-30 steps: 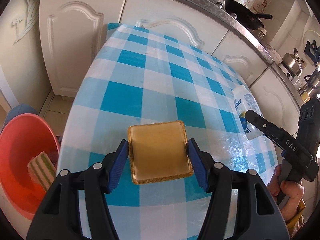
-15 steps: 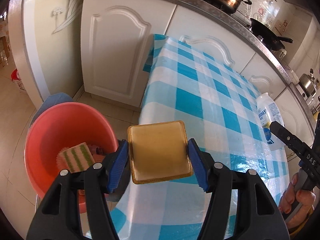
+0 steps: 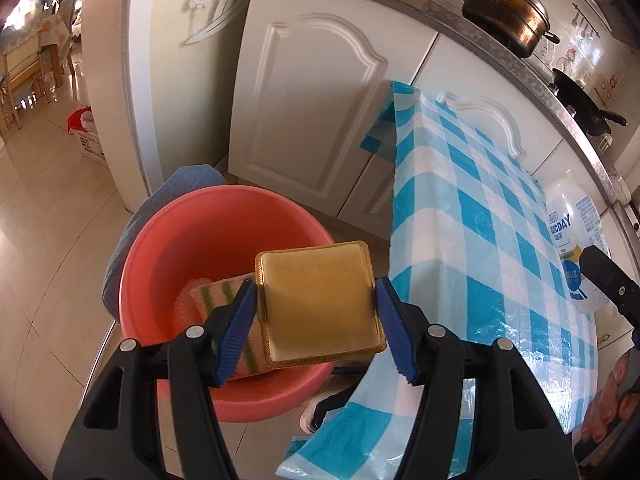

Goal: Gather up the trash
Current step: 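Carry the golden packet and yogurt bottle over the red bucket with both tools, then open both tools to drop the packet and bottle into the bucket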

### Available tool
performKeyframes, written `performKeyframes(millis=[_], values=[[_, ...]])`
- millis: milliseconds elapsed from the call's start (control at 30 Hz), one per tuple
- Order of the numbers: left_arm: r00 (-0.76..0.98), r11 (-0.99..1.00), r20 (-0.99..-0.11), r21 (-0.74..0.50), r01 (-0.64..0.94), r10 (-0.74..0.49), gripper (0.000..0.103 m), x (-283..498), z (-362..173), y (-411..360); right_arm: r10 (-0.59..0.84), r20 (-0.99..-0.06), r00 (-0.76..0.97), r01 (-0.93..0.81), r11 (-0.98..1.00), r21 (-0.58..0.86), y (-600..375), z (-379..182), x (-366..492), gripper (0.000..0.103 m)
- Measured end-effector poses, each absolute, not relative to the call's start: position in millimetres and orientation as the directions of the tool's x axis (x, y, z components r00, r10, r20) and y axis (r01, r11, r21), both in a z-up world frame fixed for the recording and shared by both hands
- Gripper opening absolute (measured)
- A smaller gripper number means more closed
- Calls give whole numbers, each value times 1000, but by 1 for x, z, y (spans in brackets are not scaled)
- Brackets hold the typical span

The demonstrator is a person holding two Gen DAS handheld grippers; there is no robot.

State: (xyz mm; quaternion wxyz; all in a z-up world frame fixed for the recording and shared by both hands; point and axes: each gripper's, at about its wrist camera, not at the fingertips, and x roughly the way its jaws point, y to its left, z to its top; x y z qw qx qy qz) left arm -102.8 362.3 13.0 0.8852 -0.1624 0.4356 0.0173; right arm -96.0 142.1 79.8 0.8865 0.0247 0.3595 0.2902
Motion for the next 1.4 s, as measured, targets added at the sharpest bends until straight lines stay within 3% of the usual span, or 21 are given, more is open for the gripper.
performKeyframes(millis=[500, 1400], values=[[588, 932, -807, -253, -261, -54, 62, -107, -17, 406, 589, -680, 436, -648, 730, 217, 244, 61, -88, 44], [524, 931, -852, -211, -299, -25, 62, -90, -54, 426, 551, -763, 337, -675, 707, 212, 295, 18, -67, 44]])
